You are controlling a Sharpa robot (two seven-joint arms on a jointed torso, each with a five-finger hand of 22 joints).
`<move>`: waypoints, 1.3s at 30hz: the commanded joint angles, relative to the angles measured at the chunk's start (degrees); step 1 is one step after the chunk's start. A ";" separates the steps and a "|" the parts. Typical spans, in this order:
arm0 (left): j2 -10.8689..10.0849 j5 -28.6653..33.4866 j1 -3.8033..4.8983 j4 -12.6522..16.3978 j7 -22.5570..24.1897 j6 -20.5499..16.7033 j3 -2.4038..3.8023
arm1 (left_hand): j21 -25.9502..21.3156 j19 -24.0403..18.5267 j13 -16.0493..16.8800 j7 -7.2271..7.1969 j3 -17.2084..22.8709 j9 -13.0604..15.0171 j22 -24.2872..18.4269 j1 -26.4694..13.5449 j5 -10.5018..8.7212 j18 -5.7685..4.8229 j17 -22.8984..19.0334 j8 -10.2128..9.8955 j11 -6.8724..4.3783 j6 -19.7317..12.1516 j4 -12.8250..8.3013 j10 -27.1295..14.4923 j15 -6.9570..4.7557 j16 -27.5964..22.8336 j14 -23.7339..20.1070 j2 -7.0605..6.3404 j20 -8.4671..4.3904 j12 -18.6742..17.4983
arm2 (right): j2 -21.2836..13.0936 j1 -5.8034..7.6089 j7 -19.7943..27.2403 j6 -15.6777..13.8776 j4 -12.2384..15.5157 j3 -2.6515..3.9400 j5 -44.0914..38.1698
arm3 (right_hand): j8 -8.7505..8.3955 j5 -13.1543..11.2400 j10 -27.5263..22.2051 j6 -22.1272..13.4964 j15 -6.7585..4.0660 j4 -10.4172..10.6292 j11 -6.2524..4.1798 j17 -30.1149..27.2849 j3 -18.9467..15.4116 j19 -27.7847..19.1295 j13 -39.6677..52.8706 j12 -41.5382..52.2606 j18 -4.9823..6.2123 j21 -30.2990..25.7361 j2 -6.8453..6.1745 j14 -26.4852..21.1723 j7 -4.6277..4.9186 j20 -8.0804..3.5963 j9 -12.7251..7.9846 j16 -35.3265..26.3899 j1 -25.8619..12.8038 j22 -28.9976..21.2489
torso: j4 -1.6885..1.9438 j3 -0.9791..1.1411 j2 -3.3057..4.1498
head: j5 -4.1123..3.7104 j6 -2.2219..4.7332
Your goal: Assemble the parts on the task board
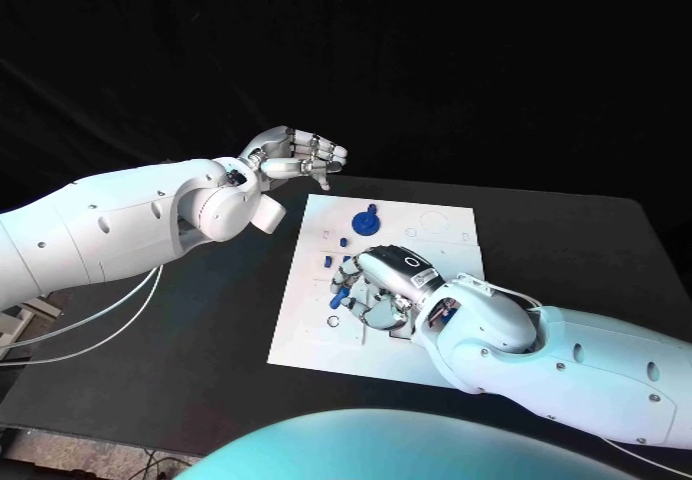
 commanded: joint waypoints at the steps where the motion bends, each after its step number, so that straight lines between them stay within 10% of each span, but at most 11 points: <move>1: 0.05 0.05 0.03 0.15 0.22 1.10 0.04 | 0.34 -0.45 -0.03 1.30 0.11 -0.06 0.08 -0.02 0.08 0.66 -0.04 -0.19 0.06 -0.38 -0.20 -0.51 -0.05 -0.25 -0.32 -0.10 0.07 0.36 | 0.63 -0.49 0.95 2.56 -0.68 -0.06 -0.95 | 0.36 0.01 2.39 -0.22 0.10 -0.39 -2.09 -0.03 -0.16 0.14 0.11 -0.34 -0.93 -0.30 0.56 0.33 0.18 0.16 0.12 0.04 -0.56 7.69 | -0.05 0.06 0.08 | 0.30 0.01; 39: -0.15 0.05 0.05 0.44 -0.07 1.19 0.04 | 0.36 -0.60 -0.03 1.33 0.13 -0.07 0.12 -0.18 0.07 0.66 -0.08 -0.16 0.09 -0.47 -0.16 -0.67 0.00 -0.23 -0.36 -0.08 0.13 0.50 | 4.14 -2.40 -2.40 7.17 -5.51 -0.67 -4.08 | 0.59 -0.01 2.45 -0.40 0.13 -0.69 -2.09 0.44 -0.80 0.21 0.21 -0.42 -0.97 -0.06 0.90 0.45 0.13 0.22 0.51 0.30 -1.31 7.81 | -0.01 0.08 0.08 | 0.55 0.01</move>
